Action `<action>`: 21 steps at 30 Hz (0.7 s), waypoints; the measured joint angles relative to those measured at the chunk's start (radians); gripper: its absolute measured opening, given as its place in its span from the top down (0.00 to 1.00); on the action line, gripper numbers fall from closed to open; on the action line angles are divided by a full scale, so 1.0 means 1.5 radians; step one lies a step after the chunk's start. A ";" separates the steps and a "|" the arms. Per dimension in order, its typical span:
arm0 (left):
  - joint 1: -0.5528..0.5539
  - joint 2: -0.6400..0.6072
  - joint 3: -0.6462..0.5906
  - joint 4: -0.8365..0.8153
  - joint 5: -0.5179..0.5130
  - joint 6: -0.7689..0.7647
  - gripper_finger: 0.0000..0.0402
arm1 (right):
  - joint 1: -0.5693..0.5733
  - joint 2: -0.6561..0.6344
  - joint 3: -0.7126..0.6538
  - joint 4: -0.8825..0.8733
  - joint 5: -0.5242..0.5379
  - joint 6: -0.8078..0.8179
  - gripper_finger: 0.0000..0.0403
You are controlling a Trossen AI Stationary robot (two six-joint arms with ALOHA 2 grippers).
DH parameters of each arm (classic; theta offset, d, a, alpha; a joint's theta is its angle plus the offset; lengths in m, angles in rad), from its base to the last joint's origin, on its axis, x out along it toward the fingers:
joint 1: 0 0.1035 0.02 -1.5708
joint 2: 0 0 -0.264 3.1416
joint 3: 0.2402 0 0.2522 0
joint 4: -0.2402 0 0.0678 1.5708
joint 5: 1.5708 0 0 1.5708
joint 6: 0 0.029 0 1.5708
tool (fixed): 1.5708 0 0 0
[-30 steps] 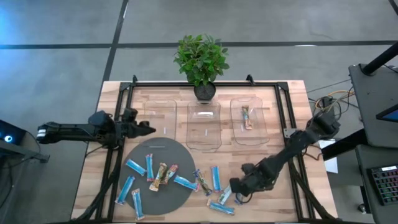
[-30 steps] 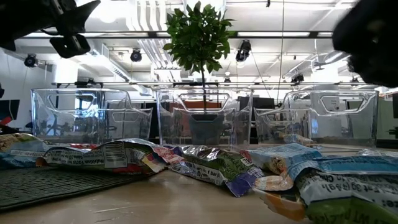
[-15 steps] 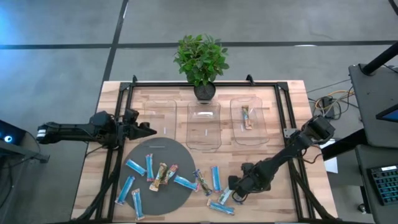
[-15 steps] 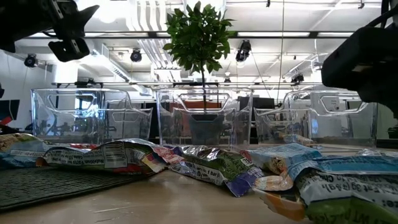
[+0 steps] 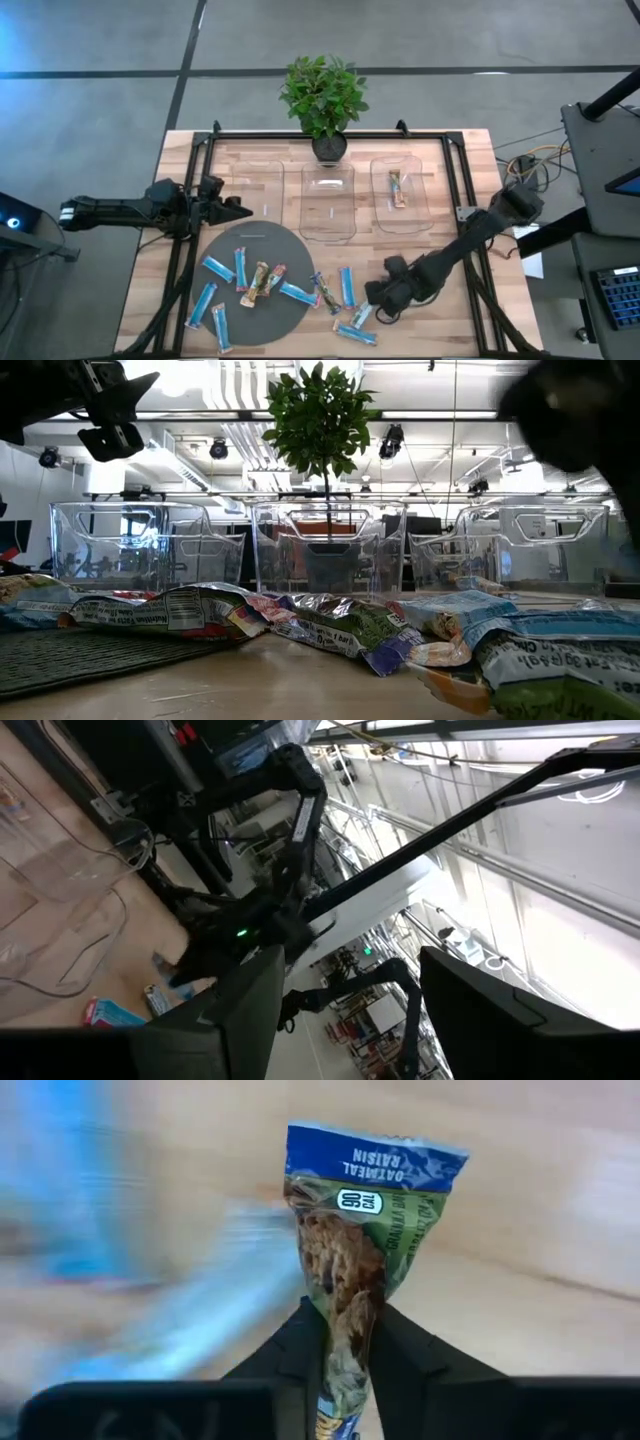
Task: Pick and place Granola Bars by type
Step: Put the blue granola bar into the middle transparent bin
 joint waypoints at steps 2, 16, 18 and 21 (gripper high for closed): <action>0.000 0.000 0.000 0.000 0.000 0.000 0.46 | -0.010 -0.045 0.016 -0.010 0.068 -0.034 0.88; 0.000 0.000 0.000 0.000 -0.030 -0.008 0.46 | -0.413 -0.040 0.196 0.027 0.059 -0.592 0.86; 0.000 0.000 0.000 0.000 -0.031 -0.014 0.46 | -0.452 0.002 0.225 0.009 0.008 -0.647 0.84; 0.000 0.000 0.000 0.000 -0.031 -0.020 0.46 | -0.479 0.063 0.264 -0.030 -0.008 -0.695 0.76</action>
